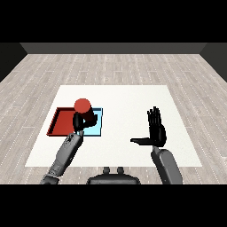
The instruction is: Pick the red can and put it in the red box
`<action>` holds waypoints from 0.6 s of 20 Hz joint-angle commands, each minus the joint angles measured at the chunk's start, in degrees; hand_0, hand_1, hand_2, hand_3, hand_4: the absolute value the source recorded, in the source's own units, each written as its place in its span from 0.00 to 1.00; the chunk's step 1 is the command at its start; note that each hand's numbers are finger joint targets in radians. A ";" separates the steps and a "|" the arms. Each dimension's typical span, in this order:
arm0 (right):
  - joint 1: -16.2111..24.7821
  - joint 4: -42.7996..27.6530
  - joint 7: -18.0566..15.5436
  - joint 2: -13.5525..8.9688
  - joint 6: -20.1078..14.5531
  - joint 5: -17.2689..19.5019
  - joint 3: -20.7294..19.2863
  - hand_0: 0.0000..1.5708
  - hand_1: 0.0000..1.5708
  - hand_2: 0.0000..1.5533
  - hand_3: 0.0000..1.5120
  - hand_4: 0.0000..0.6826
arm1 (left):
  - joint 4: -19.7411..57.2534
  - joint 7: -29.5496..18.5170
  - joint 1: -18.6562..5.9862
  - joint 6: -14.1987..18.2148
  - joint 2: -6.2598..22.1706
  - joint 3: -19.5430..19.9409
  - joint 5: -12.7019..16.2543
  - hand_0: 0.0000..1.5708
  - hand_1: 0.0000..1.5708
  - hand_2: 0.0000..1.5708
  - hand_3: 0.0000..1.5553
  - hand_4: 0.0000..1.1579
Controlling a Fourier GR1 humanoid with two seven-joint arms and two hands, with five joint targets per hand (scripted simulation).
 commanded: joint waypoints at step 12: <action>6.04 5.82 -4.35 -1.26 4.97 -1.94 -4.76 0.00 0.00 0.00 0.00 0.00 | 28.31 10.92 -6.72 -6.29 19.29 7.80 -7.82 1.00 1.00 0.99 0.96 0.91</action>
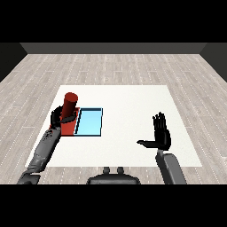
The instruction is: Pick the red can and put it in the red box
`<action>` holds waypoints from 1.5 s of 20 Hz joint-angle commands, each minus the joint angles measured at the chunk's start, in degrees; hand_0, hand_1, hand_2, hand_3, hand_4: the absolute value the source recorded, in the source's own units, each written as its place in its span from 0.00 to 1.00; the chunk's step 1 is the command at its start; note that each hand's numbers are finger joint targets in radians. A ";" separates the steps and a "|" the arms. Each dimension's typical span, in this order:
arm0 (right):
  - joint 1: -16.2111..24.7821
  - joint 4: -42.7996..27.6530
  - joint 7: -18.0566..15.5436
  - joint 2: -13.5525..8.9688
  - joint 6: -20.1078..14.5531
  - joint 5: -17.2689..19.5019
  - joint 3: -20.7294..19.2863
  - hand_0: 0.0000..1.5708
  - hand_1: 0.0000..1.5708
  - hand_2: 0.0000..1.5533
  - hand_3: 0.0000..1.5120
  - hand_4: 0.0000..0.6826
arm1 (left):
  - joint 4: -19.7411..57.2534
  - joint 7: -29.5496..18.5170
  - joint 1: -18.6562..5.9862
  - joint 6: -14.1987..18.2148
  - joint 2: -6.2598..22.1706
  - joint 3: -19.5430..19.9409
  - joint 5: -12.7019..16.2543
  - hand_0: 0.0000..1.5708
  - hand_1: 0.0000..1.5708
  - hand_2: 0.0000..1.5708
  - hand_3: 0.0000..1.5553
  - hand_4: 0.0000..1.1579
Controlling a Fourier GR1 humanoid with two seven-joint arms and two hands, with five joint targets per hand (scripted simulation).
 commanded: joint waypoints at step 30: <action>-6.63 14.05 -7.09 2.34 4.66 -0.25 -3.54 0.00 0.00 0.00 0.00 0.00 | 39.10 -21.42 -16.09 -21.28 -0.91 16.60 7.17 0.30 0.30 0.30 0.00 0.00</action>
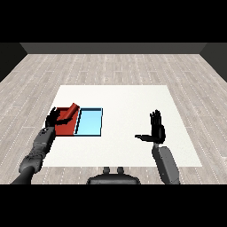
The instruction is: Pick the red can and put it in the red box
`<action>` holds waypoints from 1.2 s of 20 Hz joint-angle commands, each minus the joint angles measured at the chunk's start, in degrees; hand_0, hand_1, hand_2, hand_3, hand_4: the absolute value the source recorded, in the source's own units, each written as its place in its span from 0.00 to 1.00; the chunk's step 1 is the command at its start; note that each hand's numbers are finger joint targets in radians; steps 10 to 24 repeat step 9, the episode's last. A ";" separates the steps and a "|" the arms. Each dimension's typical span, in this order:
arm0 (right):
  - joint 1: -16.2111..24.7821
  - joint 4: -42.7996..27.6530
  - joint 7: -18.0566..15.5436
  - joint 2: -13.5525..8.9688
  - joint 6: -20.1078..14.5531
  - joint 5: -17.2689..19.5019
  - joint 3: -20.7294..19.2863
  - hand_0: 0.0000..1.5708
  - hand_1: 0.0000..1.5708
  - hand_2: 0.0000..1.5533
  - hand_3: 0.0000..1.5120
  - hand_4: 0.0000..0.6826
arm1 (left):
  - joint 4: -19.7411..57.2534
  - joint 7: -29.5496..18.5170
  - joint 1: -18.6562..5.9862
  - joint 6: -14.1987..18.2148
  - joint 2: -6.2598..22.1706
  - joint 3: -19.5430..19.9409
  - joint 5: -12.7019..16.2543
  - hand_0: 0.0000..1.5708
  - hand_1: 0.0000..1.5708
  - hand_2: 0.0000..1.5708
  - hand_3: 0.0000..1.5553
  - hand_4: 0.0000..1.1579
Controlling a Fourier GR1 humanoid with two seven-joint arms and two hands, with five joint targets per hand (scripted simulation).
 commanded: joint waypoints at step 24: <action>0.38 0.66 -1.37 -1.16 2.13 1.96 1.28 0.00 0.00 0.00 0.00 0.00 | -26.03 -24.22 9.38 -18.41 -18.03 5.76 13.61 0.00 0.00 0.00 0.00 0.00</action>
